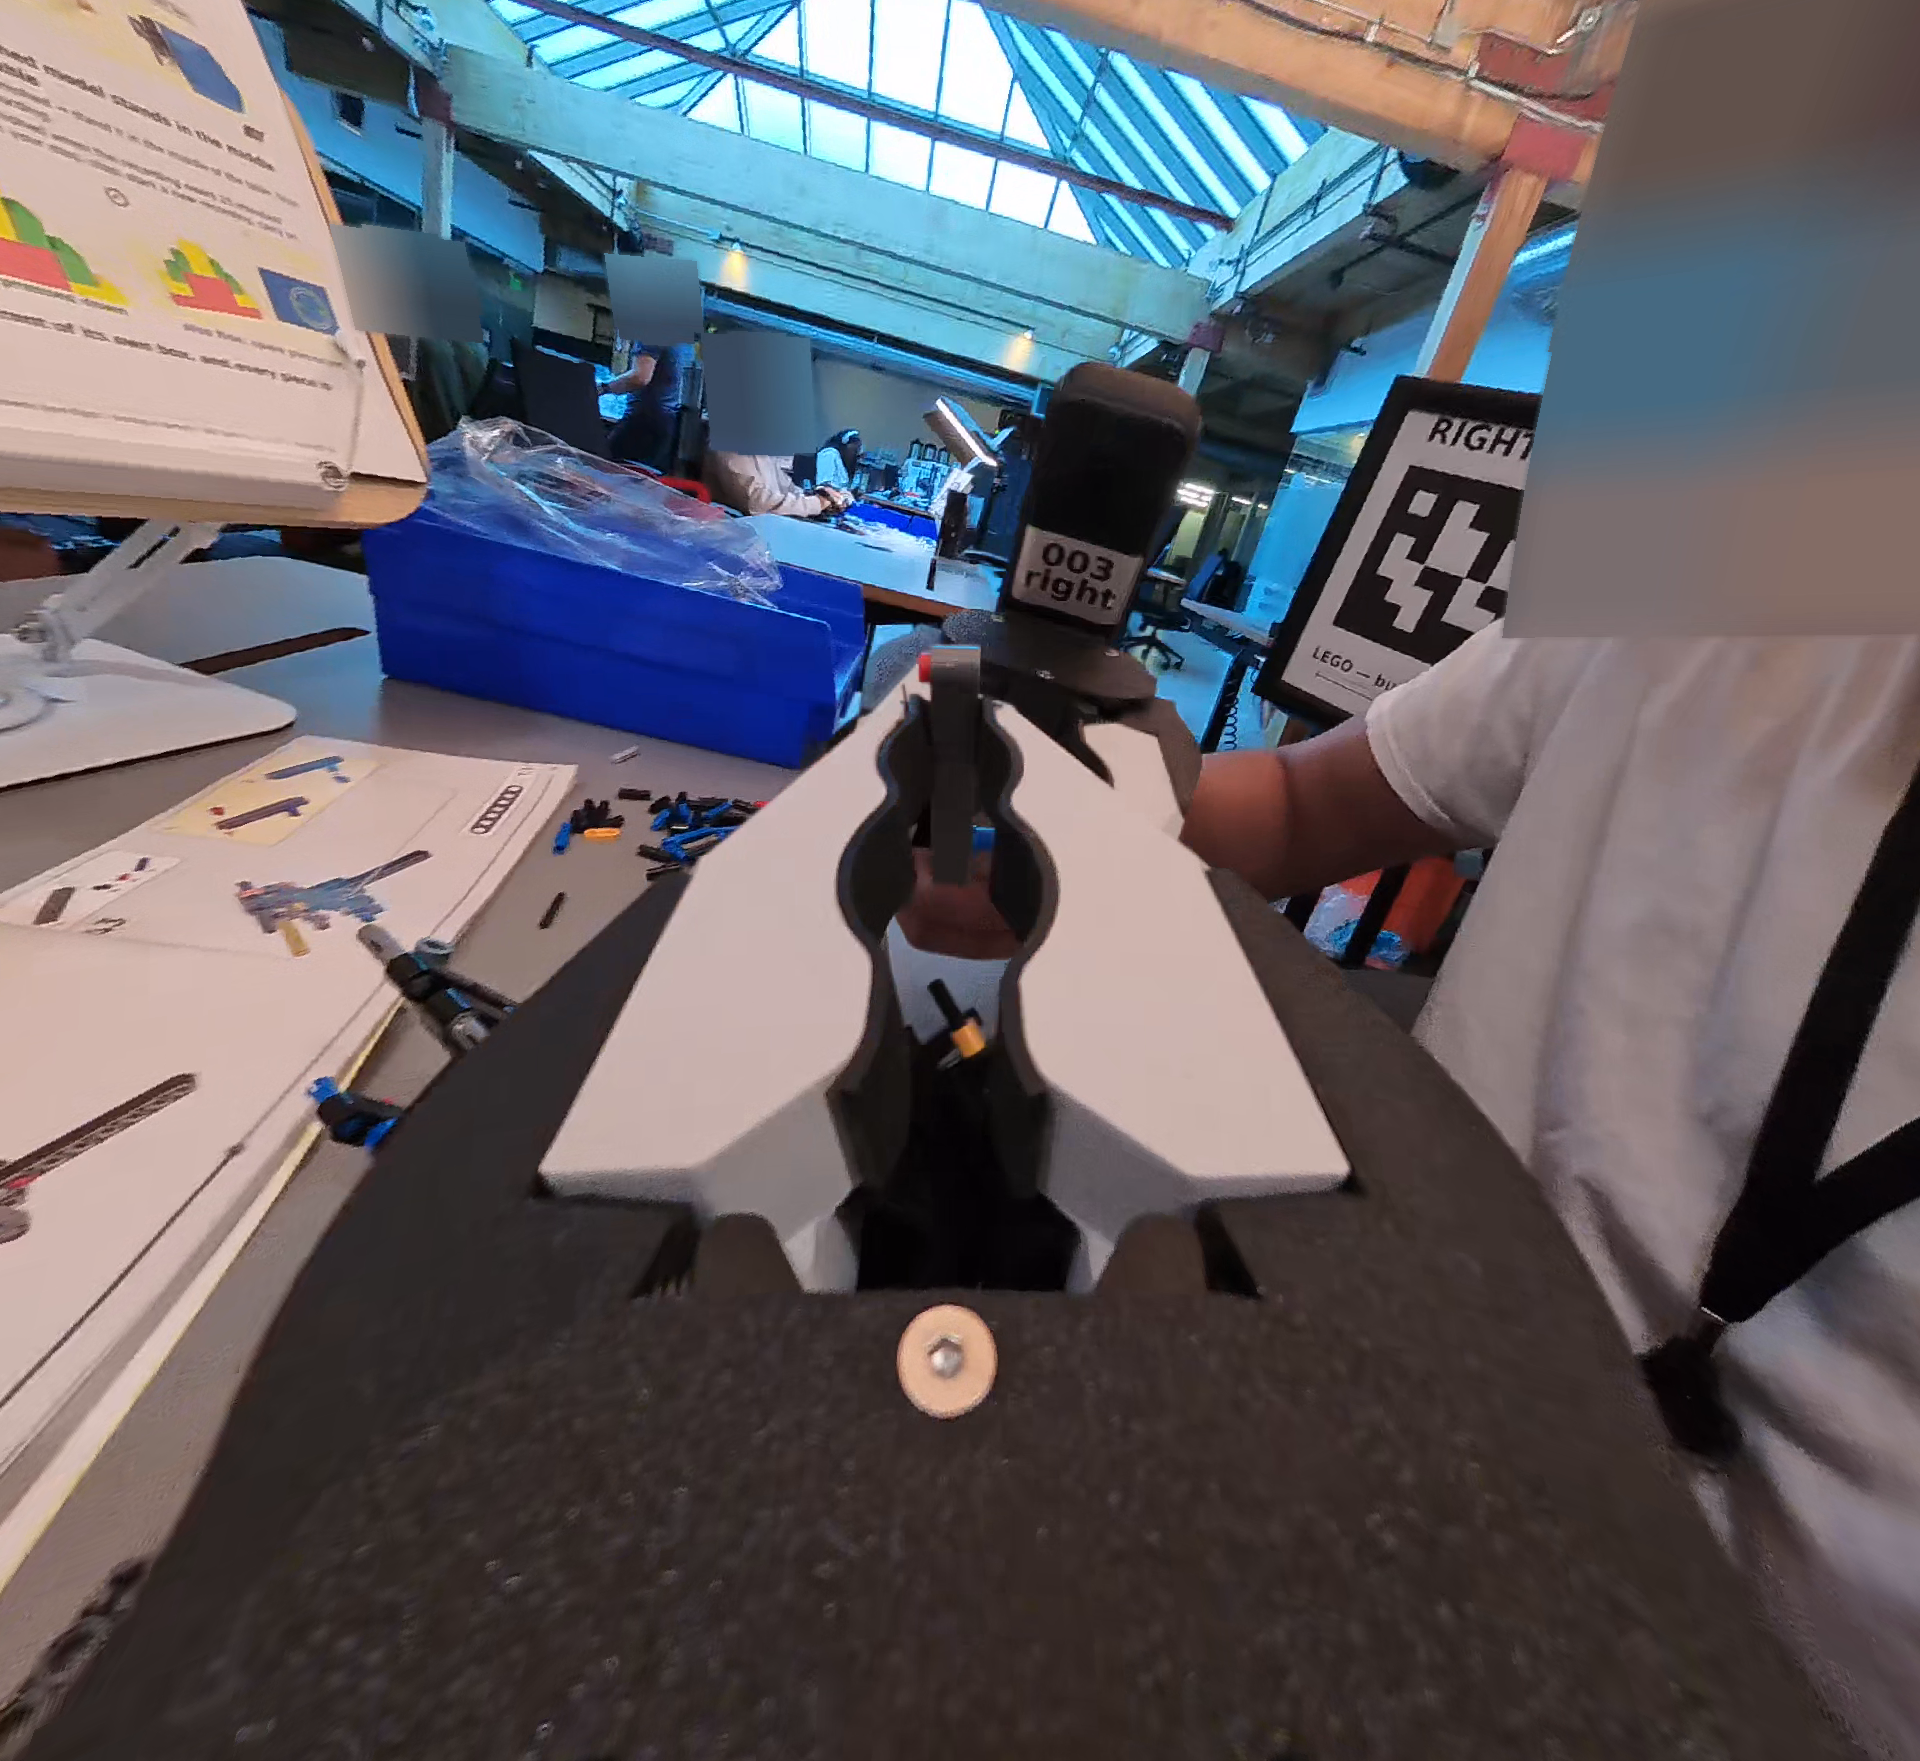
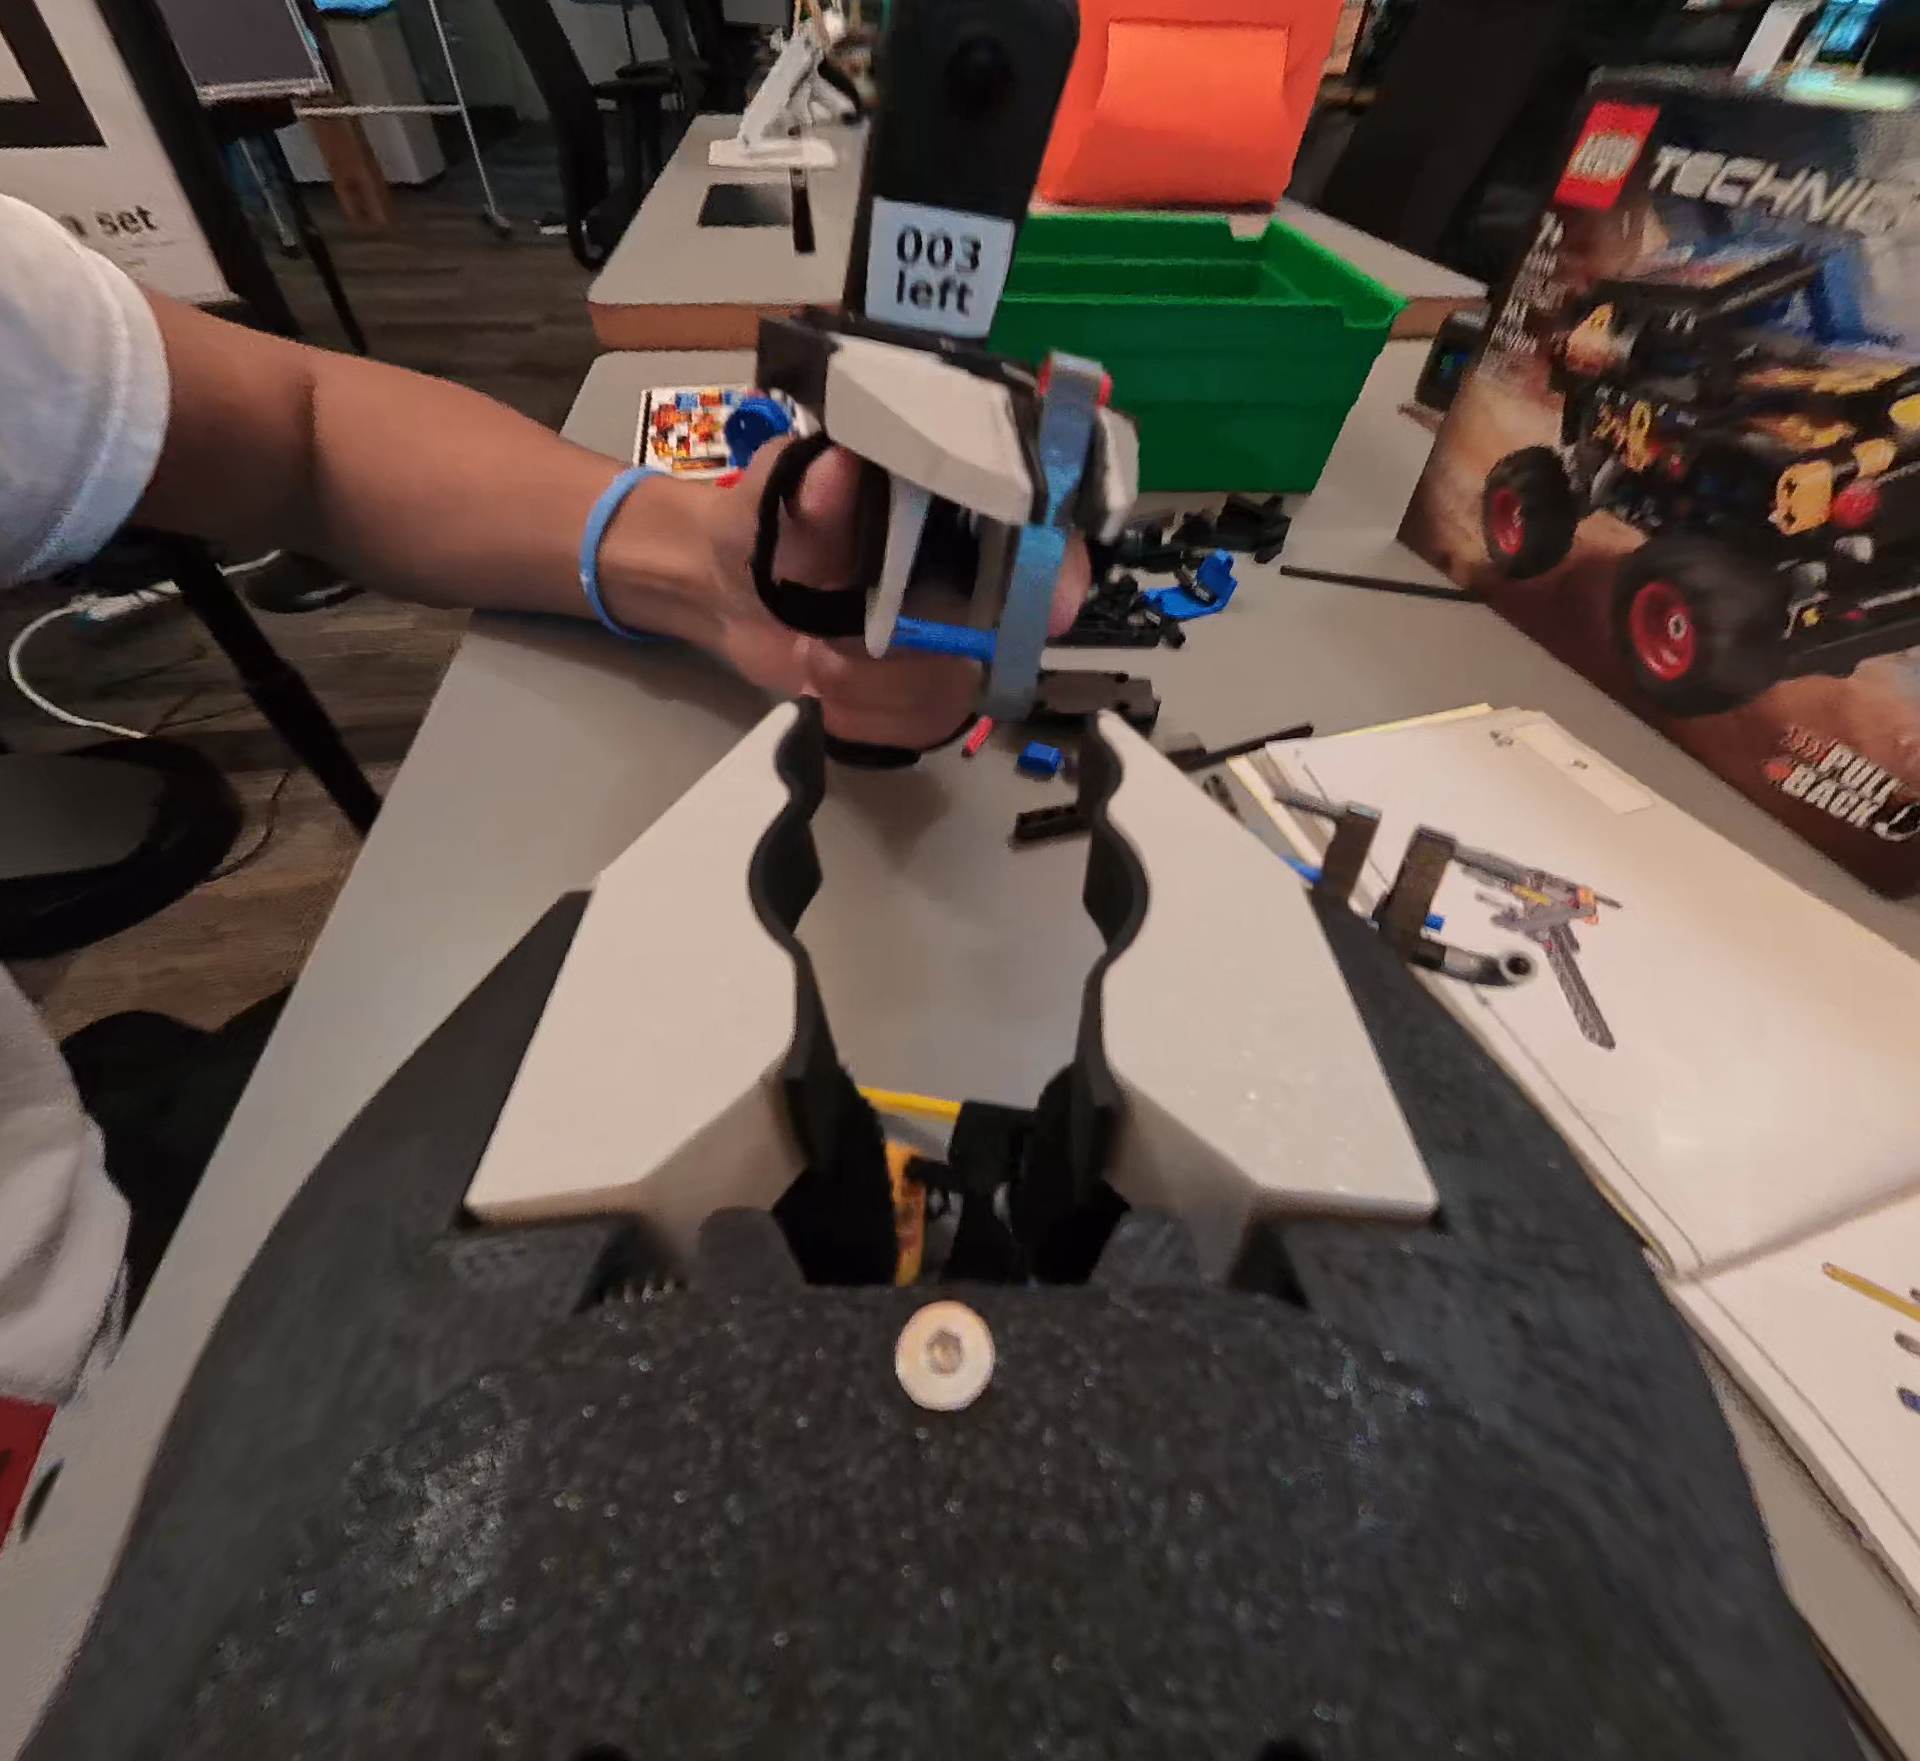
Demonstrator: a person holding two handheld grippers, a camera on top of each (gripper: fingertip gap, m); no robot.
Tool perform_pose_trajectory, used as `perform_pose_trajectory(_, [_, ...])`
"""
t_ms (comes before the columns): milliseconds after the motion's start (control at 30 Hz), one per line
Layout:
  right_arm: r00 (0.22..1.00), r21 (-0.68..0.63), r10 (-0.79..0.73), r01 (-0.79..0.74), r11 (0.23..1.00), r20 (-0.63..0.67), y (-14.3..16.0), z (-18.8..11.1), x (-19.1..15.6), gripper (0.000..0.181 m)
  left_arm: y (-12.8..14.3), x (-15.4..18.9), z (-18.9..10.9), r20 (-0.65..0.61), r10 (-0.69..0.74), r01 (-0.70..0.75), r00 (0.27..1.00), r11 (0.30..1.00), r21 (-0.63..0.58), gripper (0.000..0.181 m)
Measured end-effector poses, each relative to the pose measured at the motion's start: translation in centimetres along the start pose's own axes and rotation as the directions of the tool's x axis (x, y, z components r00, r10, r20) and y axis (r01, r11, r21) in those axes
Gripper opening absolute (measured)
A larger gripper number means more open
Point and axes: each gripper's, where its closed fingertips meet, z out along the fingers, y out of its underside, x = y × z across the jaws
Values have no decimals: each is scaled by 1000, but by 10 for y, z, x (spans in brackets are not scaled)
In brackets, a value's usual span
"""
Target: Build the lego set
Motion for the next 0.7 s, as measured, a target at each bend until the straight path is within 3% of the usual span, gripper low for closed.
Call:
perform_pose_trajectory(100, [1000, 49, 23, -23, 999, 7, -14, -3, -4, 34, 3, 3, 2, -16, -3, 3, 1000, 1000, -4, 6])
perform_pose_trajectory(167, [1000, 14, 17, -17, 1000, 6, -9, -6, -2, 24, 6, 4, 2, -19, -4, 4, 1000, 1000, -19, 6])
perform_pose_trajectory(700, [998, -136, -44, 50, 990, 47, 11, -27, 3, 23, 49, -4, -6, -46, 153, -160, 987, 935, -316, 6])
